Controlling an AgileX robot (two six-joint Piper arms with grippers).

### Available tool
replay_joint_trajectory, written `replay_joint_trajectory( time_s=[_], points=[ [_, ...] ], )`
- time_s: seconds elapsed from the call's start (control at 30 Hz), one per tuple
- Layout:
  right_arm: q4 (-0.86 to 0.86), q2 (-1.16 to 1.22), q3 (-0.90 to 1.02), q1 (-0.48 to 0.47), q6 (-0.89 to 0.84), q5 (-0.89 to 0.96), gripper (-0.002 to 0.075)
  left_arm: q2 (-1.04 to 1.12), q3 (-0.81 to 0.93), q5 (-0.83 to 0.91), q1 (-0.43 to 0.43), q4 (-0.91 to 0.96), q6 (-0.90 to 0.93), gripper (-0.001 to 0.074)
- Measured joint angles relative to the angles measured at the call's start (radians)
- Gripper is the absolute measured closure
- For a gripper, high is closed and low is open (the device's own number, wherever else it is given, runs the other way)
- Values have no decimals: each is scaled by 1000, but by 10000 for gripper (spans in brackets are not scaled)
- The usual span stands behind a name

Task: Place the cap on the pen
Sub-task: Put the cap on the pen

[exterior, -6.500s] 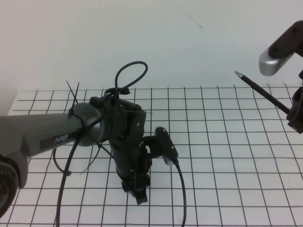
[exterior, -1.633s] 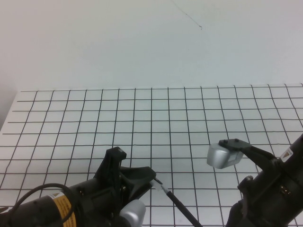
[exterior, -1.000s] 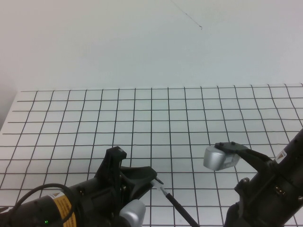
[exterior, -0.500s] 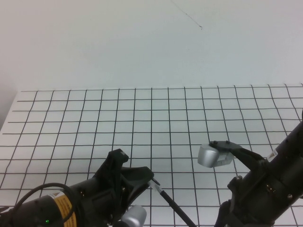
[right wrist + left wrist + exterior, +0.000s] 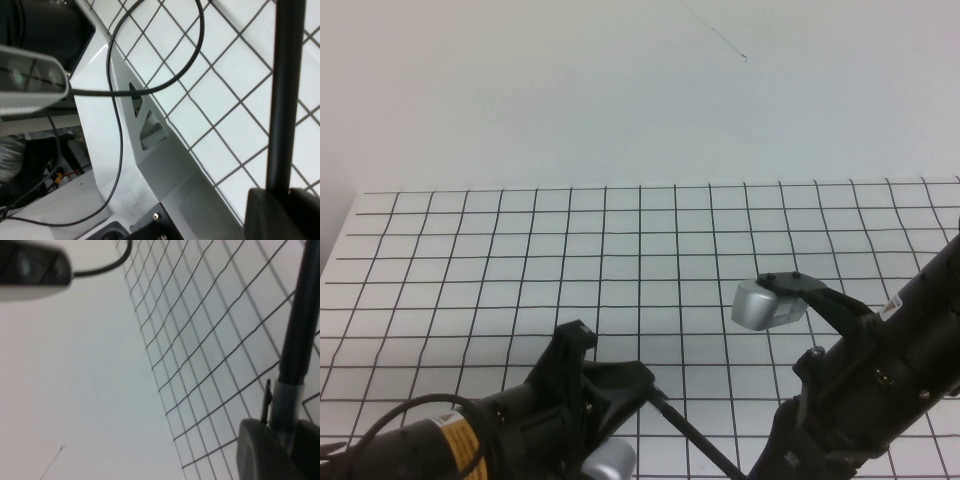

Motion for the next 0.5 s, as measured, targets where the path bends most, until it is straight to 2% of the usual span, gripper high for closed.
replay_joint_trajectory(
  time_s=[0.5],
  points=[
    [-18, 30, 0, 0, 6, -5, 666, 80, 0, -18, -26, -7, 13, 735]
  ],
)
